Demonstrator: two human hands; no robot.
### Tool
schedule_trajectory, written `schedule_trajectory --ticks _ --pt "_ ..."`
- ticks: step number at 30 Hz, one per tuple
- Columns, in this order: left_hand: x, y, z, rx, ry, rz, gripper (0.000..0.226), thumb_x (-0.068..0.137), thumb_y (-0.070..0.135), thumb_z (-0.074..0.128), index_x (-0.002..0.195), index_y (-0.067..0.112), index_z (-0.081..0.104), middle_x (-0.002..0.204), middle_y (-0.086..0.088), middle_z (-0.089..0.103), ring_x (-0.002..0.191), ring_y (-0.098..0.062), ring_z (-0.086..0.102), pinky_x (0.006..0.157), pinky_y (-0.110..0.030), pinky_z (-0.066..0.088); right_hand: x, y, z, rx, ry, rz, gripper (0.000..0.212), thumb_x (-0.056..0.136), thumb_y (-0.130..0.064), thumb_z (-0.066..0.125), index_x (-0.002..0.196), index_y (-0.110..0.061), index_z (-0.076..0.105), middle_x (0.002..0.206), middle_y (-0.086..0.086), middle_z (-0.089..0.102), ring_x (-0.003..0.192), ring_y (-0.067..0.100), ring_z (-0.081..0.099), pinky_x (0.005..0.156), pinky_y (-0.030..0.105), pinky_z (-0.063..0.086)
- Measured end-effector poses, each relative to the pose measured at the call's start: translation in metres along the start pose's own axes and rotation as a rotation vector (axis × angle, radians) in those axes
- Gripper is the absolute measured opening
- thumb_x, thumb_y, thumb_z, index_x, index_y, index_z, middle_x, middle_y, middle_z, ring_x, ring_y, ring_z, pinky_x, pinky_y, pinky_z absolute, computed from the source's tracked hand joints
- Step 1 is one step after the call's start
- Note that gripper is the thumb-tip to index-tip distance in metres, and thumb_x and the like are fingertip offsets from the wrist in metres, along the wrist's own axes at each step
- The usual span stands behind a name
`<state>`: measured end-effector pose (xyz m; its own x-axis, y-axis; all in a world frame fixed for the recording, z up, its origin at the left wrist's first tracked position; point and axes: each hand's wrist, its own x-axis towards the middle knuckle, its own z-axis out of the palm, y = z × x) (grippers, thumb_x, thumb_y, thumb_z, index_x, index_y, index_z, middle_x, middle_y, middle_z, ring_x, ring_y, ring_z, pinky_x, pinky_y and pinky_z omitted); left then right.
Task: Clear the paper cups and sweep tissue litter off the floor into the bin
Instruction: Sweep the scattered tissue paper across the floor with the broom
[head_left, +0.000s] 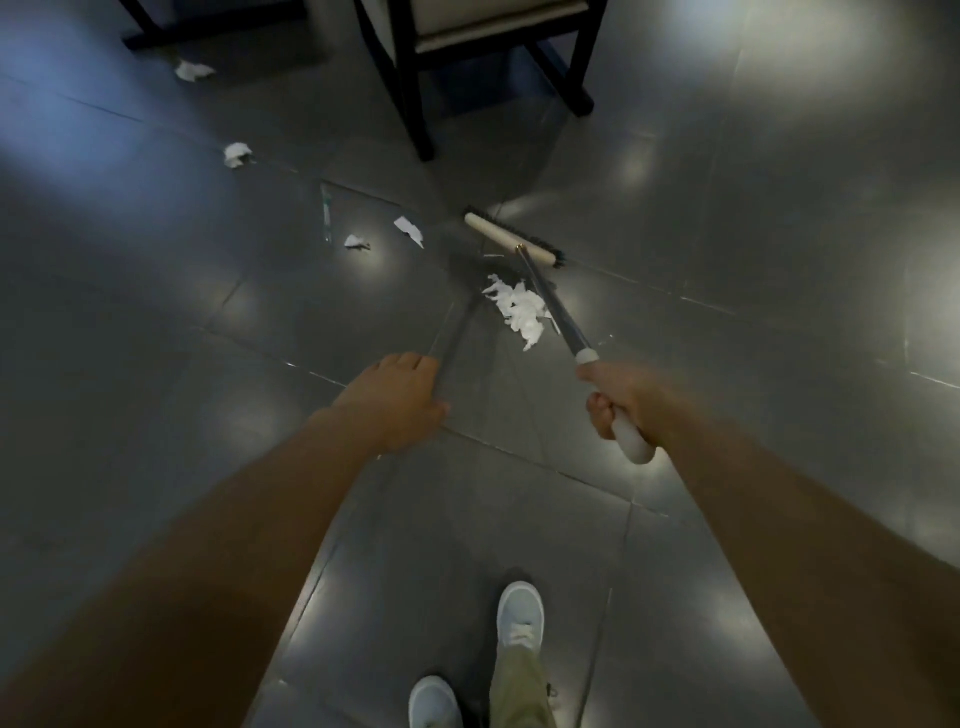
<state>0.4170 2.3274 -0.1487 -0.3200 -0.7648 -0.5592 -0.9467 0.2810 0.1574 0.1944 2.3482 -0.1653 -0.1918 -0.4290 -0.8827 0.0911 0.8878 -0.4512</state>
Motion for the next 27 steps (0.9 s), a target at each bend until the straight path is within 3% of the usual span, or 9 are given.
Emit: schedule_trajectory --ticks 5,8,11,15,19,22,27 --pt "0.030 -0.022 -0.010 0.000 0.016 -0.052 0.054 0.097 0.038 0.043 0.141 0.009 0.032 0.146 -0.012 0.034 0.136 -0.028 0.030 0.108 -0.034 0.026 0.045 -0.045 0.006 -0.120 0.020 -0.065 0.020 0.101 -0.017 0.042 0.083 -0.011 0.044 0.055 0.001 0.033 0.023 0.003 0.026 0.031 0.009 0.023" --pt "0.051 -0.030 -0.009 -0.011 0.000 -0.087 0.054 0.098 0.038 0.042 0.141 0.009 0.031 0.147 -0.012 0.034 0.136 -0.028 0.029 0.109 -0.036 0.026 0.073 -0.059 0.008 -0.182 0.028 -0.039 0.015 0.100 -0.021 0.044 0.088 -0.013 0.047 0.054 0.000 0.034 0.024 0.002 0.025 0.034 0.009 0.021" --pt "0.065 -0.033 -0.007 -0.017 -0.017 -0.108 0.055 0.098 0.038 0.042 0.143 0.009 0.029 0.148 -0.012 0.033 0.137 -0.028 0.028 0.110 -0.035 0.025 0.089 -0.051 0.008 -0.245 0.032 0.012 0.024 0.100 -0.027 0.043 0.084 -0.010 0.045 0.045 -0.001 0.034 0.027 0.004 0.025 0.036 0.011 0.022" --pt "0.068 -0.025 -0.019 -0.013 -0.037 -0.118 0.054 0.099 0.038 0.041 0.143 0.010 0.030 0.149 -0.011 0.032 0.138 -0.027 0.028 0.109 -0.035 0.026 0.071 -0.035 0.008 -0.332 0.033 0.025 0.025 0.100 -0.021 0.038 0.080 -0.008 0.045 0.050 0.004 0.034 0.030 0.009 0.028 0.039 0.018 0.023" --pt "0.057 -0.016 -0.052 -0.043 -0.014 -0.095 0.053 0.098 0.038 0.042 0.142 0.010 0.030 0.148 -0.011 0.032 0.137 -0.027 0.029 0.109 -0.035 0.027 0.027 -0.054 -0.006 -0.224 0.005 0.091 0.016 0.099 -0.021 0.044 0.089 -0.009 0.048 0.051 -0.001 0.035 0.027 0.004 0.027 0.034 0.011 0.023" --pt "0.043 -0.018 -0.092 -0.061 0.058 -0.091 0.057 0.098 0.038 0.042 0.145 0.011 0.026 0.150 -0.010 0.029 0.138 -0.027 0.027 0.108 -0.036 0.026 -0.001 -0.072 -0.015 -0.258 -0.026 0.013 0.006 0.098 -0.015 0.046 0.101 -0.010 0.048 0.047 0.000 0.036 0.029 0.005 0.029 0.033 0.011 0.026" --pt "0.021 -0.047 -0.154 -0.103 0.196 -0.123 0.057 0.098 0.037 0.043 0.146 0.013 0.025 0.150 -0.009 0.030 0.137 -0.028 0.029 0.109 -0.037 0.026 -0.038 -0.103 0.006 -0.414 -0.062 -0.254 0.017 0.095 -0.009 0.048 0.112 -0.012 0.051 0.050 0.006 0.038 0.037 0.012 0.032 0.034 0.018 0.029"
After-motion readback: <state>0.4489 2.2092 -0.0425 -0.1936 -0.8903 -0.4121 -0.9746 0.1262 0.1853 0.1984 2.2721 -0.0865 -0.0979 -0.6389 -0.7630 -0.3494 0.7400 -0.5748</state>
